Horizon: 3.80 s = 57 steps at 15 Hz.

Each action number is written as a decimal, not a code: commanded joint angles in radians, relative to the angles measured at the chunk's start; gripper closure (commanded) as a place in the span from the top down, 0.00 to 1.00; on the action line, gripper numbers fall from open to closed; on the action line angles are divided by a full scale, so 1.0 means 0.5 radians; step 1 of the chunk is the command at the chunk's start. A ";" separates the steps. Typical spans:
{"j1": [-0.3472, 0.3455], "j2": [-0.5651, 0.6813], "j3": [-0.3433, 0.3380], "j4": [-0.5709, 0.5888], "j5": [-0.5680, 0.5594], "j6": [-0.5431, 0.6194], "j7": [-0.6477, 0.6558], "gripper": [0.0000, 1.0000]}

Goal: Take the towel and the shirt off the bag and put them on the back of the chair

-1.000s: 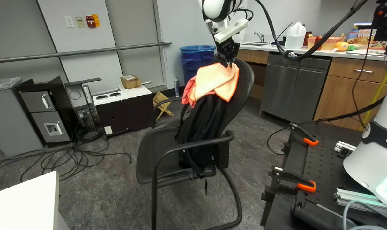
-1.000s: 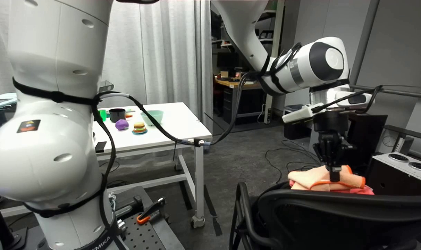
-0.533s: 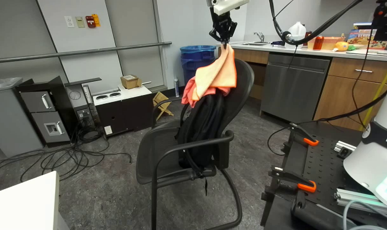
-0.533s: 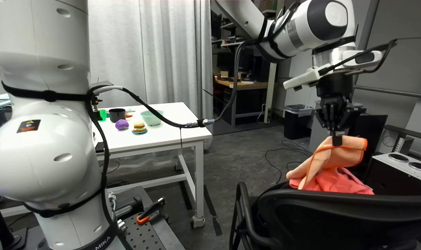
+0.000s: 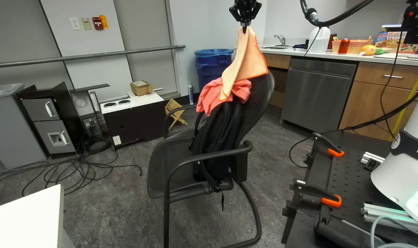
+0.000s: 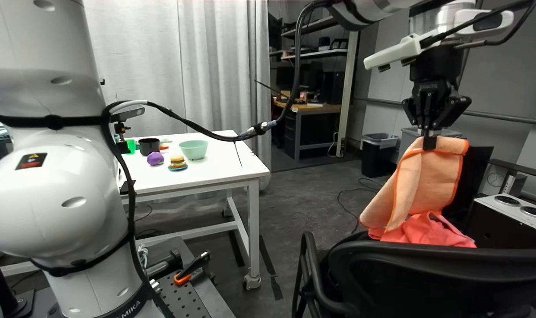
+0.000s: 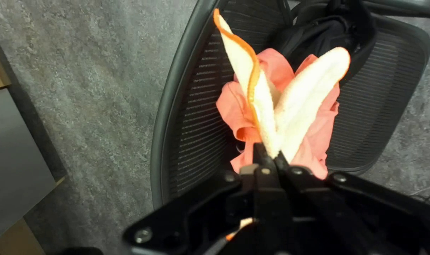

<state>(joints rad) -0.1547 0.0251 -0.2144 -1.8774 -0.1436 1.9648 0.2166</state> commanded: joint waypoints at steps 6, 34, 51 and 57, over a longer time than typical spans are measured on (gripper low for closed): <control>-0.132 -0.140 -0.054 -0.060 0.104 -0.186 -0.263 0.00; -0.199 -0.100 -0.090 -0.505 -0.459 0.121 -0.121 1.00; -0.010 0.324 0.099 -0.346 -0.104 0.805 -0.086 1.00; 0.014 0.550 0.054 -0.224 -0.172 0.933 -0.006 1.00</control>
<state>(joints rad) -0.1639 0.2404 -0.1637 -2.0392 -0.2037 2.3997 0.1827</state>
